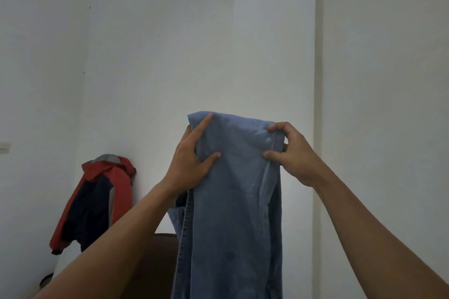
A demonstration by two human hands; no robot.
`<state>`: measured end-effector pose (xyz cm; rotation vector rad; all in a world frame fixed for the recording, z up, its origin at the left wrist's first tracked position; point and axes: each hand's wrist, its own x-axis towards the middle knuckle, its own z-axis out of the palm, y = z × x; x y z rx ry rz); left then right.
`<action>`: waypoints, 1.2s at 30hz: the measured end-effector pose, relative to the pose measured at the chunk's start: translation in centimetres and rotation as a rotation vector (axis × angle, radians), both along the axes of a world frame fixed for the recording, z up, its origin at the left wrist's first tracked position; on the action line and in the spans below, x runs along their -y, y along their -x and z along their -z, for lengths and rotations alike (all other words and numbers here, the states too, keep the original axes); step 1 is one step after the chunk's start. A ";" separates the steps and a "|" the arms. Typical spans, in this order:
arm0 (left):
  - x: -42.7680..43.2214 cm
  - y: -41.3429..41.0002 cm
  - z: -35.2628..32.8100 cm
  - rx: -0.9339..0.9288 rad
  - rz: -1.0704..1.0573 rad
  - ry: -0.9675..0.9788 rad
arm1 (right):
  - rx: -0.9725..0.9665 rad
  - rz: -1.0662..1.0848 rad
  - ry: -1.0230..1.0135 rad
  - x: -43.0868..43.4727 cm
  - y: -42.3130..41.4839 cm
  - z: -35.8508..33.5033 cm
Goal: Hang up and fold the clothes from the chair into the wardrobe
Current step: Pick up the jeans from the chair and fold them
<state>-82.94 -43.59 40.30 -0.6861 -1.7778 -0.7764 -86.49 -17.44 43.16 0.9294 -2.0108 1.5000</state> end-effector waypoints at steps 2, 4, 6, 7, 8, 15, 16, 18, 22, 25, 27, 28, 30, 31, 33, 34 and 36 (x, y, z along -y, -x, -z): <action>0.0 -0.4 -0.8 0.010 -0.016 0.032 | -0.128 0.124 -0.035 -0.3 0.2 0.1; -0.3 -0.6 -1.4 0.017 -0.013 0.055 | -0.208 0.224 -0.026 -0.4 0.6 0.0; -0.7 -0.6 -1.8 0.005 -0.004 0.066 | -0.243 0.279 0.032 -0.1 1.0 -0.2; -0.9 -0.6 -2.1 -0.010 -0.002 0.066 | -0.268 0.313 0.083 0.1 1.1 -0.3; -1.1 -0.5 -2.5 -0.025 -0.007 0.064 | -0.300 0.350 0.142 0.5 0.8 -0.2; -2.8 -0.8 -6.0 -0.052 -0.067 0.093 | -0.333 0.219 0.284 2.3 -2.5 5.5; -3.1 -1.0 -6.6 -0.056 -0.070 0.102 | -0.302 0.188 0.263 2.6 -2.6 6.6; -3.5 -1.2 -7.7 -0.067 -0.070 0.115 | -0.220 0.137 0.253 2.9 -2.6 8.5; -3.9 -2.0 -9.3 -0.062 -0.039 0.094 | -0.158 0.053 0.262 2.8 -1.8 10.2; -3.8 -2.2 -9.8 -0.064 -0.005 0.080 | -0.142 0.097 0.242 2.4 -1.3 9.9; -3.7 -2.3 -10.0 -0.062 0.013 0.067 | -0.103 0.057 0.243 2.3 -0.8 9.6; -3.7 -2.4 -10.1 -0.061 0.017 0.064 | -0.062 0.009 0.247 2.3 -0.6 9.6; -3.7 -2.5 -10.1 -0.060 0.018 0.064 | 0.029 -0.083 0.258 2.3 -0.4 9.9; -3.7 -2.4 -10.1 -0.057 0.015 0.066 | 0.067 -0.121 0.266 2.4 -0.2 10.2; -3.6 -2.3 -9.9 -0.046 0.012 0.067 | 0.125 -0.193 0.273 2.6 -0.3 10.8; -3.5 -2.2 -9.8 -0.040 0.011 0.063 | 0.146 -0.209 0.253 2.7 -0.5 10.9; -3.2 -2.0 -9.7 -0.029 0.000 0.052 | 0.148 -0.176 0.193 3.1 -0.8 11.1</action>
